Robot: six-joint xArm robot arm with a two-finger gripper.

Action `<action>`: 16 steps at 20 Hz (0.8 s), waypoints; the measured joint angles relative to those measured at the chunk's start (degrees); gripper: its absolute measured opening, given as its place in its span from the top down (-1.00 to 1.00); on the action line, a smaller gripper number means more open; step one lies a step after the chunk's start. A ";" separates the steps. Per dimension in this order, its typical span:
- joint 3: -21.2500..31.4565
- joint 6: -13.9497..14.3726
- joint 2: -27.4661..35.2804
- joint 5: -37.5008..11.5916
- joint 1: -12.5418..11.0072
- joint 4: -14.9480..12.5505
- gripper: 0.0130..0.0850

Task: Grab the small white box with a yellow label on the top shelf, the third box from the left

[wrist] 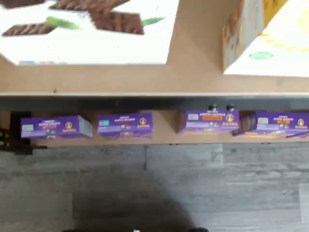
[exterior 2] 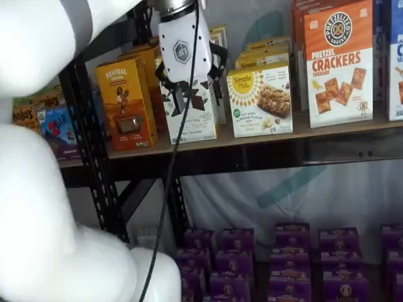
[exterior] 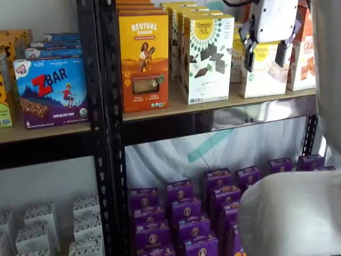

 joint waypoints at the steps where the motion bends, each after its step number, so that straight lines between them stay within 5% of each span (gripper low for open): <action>1: -0.19 -0.73 0.64 -0.96 -0.75 0.05 -1.00; 16: -5.26 -9.68 10.25 -8.21 -10.06 3.19 -1.00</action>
